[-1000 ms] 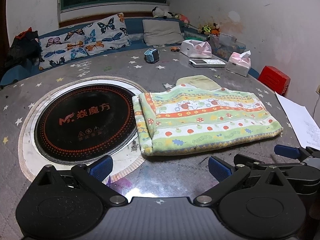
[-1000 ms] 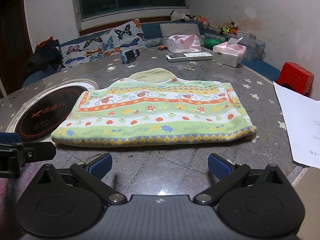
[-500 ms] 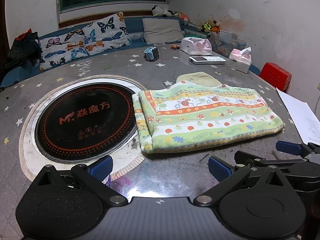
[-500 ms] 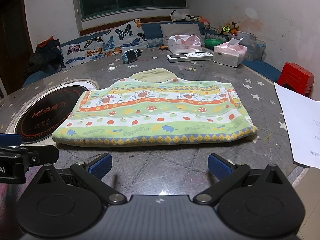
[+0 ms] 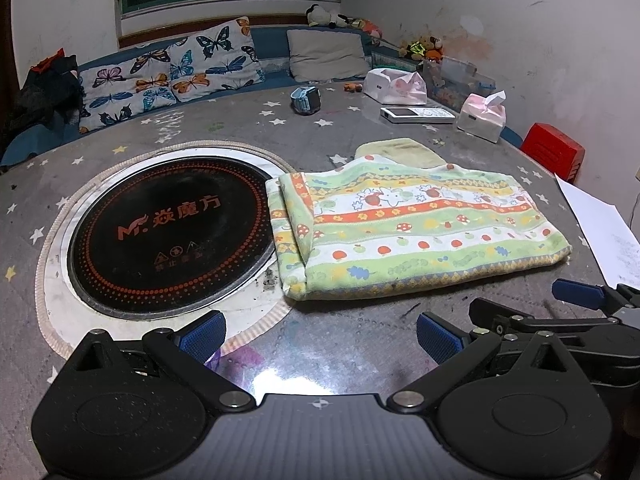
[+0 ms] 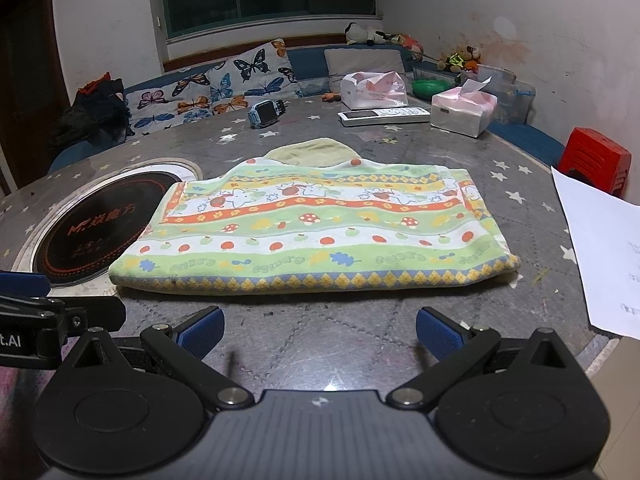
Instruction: Fold clothes
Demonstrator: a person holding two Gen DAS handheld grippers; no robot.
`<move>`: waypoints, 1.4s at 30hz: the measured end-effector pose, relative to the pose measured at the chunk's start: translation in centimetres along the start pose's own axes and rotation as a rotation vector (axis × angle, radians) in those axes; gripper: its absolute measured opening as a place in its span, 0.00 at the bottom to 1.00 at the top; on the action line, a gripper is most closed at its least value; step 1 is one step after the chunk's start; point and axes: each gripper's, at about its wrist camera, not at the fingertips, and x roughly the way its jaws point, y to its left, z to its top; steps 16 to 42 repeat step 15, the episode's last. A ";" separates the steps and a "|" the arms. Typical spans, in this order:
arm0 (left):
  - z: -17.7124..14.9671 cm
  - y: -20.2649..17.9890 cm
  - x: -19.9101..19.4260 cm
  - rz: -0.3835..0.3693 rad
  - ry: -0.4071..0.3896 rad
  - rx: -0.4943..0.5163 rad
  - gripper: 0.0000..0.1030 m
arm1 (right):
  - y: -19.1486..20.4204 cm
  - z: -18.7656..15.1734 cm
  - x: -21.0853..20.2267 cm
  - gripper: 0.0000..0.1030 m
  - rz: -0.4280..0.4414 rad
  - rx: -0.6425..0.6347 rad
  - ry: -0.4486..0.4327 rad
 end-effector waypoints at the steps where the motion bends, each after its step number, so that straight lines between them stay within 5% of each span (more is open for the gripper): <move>1: 0.0 0.0 0.0 -0.001 0.002 0.001 1.00 | 0.0 0.0 0.0 1.00 -0.001 0.000 0.000; 42: -0.1 -0.1 0.0 -0.017 -0.009 0.003 1.00 | 0.0 -0.1 0.0 1.00 0.000 -0.001 0.002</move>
